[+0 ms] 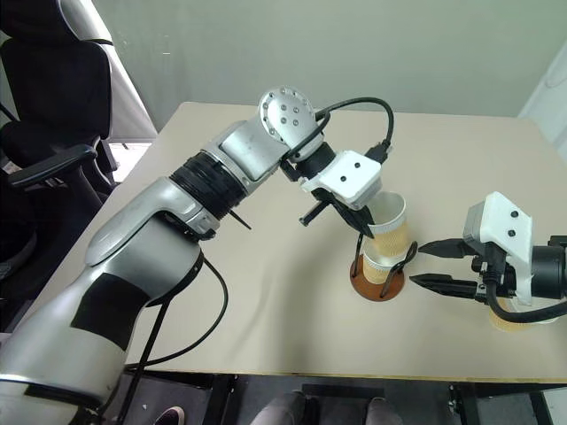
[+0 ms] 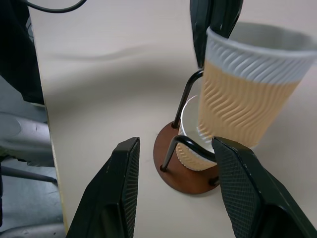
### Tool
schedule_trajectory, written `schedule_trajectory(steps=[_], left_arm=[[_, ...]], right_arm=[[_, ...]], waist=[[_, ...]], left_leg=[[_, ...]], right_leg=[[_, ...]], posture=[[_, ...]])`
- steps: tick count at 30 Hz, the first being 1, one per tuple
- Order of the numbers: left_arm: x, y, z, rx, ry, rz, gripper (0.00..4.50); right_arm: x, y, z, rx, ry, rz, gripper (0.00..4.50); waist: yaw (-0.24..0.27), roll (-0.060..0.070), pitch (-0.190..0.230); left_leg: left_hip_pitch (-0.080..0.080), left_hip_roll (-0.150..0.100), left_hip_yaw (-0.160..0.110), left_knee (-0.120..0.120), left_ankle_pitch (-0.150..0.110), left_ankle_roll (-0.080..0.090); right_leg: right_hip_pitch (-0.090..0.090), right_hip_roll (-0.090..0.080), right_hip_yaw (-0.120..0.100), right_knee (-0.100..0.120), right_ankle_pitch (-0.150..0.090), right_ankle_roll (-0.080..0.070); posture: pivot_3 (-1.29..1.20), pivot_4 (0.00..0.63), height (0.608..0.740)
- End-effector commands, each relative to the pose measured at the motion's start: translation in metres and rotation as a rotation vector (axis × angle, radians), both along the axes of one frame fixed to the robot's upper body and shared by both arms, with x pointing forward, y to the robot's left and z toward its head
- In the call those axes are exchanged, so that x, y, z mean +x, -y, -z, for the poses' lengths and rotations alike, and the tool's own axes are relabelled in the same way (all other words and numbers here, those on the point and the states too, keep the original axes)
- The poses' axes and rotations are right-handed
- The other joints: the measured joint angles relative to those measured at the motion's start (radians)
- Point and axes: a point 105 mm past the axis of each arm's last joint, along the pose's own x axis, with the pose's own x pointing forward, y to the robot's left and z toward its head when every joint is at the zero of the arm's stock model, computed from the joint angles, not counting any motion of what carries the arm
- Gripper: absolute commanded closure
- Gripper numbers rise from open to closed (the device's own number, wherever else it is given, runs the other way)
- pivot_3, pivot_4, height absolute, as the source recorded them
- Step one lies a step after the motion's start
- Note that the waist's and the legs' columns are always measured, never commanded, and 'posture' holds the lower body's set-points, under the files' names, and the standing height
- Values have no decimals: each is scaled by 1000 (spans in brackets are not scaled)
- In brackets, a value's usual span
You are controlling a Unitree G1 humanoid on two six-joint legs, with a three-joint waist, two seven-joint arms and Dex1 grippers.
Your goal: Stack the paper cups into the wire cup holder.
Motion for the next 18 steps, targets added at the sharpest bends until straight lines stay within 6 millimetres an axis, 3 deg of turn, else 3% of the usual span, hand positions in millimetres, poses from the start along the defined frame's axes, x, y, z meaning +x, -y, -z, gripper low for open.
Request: schedule_trajectory(steps=[1, 9, 16, 18], left_arm=[[-6, 1, -1, 36, 23, 55, 4487], [-3, 6, 4, 69, 58, 71, 4487], [1, 10, 6, 90, 127, 91, 4487], [3, 11, 5, 93, 144, 91, 4091]], right_arm=[[-2, 8, -19, -48, 81, 29, 2199], [0, 29, -44, -104, 162, 113, 2199], [-2, 30, -46, -106, 168, 119, 2199], [-2, 30, -46, -104, 166, 119, 2199]], waist=[[0, 0, 0], [2, 0, 0], [3, 0, 0], [3, 0, 0]], left_leg=[[0, 0, 0, 0, 0, 0], [0, 0, 0, 0, 0, 0], [0, 0, 0, 1, 0, 0], [0, 0, 0, 1, 0, 1]], right_leg=[[0, 0, 0, 0, 0, 0], [0, 0, 0, 0, 0, 0], [0, 0, 0, 1, 0, 0], [0, 0, 0, 1, 0, 0]], posture=[[0, 150, 740], [0, 150, 740], [0, 150, 740], [0, 150, 740]])
